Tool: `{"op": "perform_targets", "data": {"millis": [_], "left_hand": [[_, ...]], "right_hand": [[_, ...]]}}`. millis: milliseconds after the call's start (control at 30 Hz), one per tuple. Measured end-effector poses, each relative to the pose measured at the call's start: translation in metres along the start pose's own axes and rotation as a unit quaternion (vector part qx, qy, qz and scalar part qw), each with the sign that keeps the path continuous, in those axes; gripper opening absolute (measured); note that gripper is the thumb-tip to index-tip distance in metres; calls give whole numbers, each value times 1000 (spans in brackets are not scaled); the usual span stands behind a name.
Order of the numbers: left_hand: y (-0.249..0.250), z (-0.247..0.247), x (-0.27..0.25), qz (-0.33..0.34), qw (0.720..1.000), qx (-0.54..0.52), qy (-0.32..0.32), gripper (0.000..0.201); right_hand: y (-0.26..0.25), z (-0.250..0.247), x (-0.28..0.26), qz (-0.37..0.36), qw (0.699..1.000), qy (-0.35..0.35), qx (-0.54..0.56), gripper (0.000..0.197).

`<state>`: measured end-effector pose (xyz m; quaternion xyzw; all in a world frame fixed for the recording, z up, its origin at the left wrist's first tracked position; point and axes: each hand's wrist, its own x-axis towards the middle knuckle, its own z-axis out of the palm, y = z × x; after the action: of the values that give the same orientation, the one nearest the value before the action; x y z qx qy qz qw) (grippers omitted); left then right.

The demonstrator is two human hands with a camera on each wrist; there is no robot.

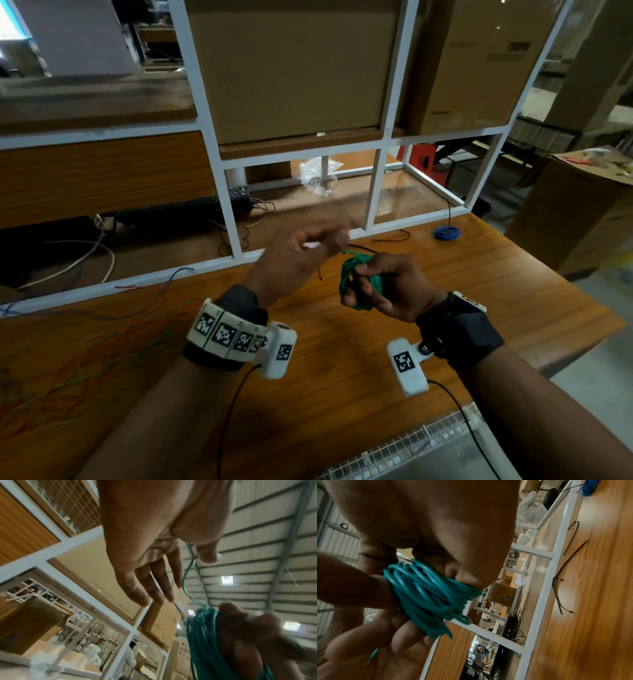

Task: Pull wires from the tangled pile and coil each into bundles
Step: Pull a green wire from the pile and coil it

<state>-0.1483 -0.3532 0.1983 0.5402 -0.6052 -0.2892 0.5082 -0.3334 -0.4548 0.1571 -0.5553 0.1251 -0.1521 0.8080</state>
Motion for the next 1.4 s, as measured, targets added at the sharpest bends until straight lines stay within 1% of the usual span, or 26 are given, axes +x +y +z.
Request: {"op": "perform_targets", "data": {"millis": [33,67,100,200,267,333,367,433,467,567,600,667,700,767,833,900,933,967,1000,1033,1067,1133,1167,1200,1300,1400], "left_hand": [[-3,8,0,-7,998,35,-43,33],[-8,14,-2,-5,997,45,-59,30],[-16,19,-6,-1,998,27,-61,29],[-37,26,-18,-30,992,-105,-58,32],[-46,30,-25,-43,983,-167,-64,43],[-52,32,-28,-49,978,-192,-64,55],[-55,32,-29,-48,976,-202,-63,56],[-62,31,-31,-43,974,-216,-57,50],[-65,32,-32,-38,974,-217,-49,45],[-75,39,-34,-24,987,-160,-2,34],[-77,41,-35,-18,992,-127,15,30],[-79,44,-35,-4,996,-70,46,23],[-79,44,-35,1,997,-47,63,21],[-78,46,-36,11,996,-18,91,16],[-79,50,-36,13,993,-9,118,15],[-79,50,-37,0,988,-16,156,17],[-80,48,-38,-8,984,-21,174,14],[-82,44,-39,-10,981,-21,192,11],[-84,38,-41,-7,978,-7,209,12],[-84,33,-42,0,976,10,219,13],[-85,27,-44,4,974,27,225,13],[-85,22,-48,9,972,46,228,10],[-87,22,-50,10,972,53,227,10],[-90,23,-53,12,972,58,227,11],[-98,29,-58,3,970,42,241,13],[-104,33,-63,-21,962,-9,271,13]], "right_hand": [[0,0,0,4,1000,-12,-2,29],[0,1,0,8,1000,-26,-4,29],[1,1,0,12,999,-38,-9,29],[6,-1,0,31,998,-61,-17,30],[10,-2,-1,46,996,-77,-10,29],[13,1,-2,69,992,-93,55,31],[16,3,-3,81,986,-96,110,40],[22,4,-4,92,971,-103,196,55],[25,2,-4,94,969,-101,207,58],[33,-1,1,95,981,-60,159,57],[35,-1,3,95,981,-41,162,52],[37,0,6,83,980,4,180,30],[38,2,6,82,979,23,184,26],[41,3,9,73,982,54,166,34],[45,2,14,63,985,88,135,36],[47,1,19,47,983,160,74,41],[46,-1,19,35,977,210,30,48],[45,-2,15,19,966,256,-2,51],[43,-3,9,3,958,286,-22,47],[42,-1,2,-6,957,287,-33,43],[42,2,-4,-4,964,263,-44,42],[44,12,-14,7,974,216,-63,51],[45,19,-16,2,978,199,-64,51],[48,26,-15,-11,979,193,-70,47],[59,44,-7,-64,962,239,-113,29],[76,53,-1,-106,943,290,-126,24]]}}
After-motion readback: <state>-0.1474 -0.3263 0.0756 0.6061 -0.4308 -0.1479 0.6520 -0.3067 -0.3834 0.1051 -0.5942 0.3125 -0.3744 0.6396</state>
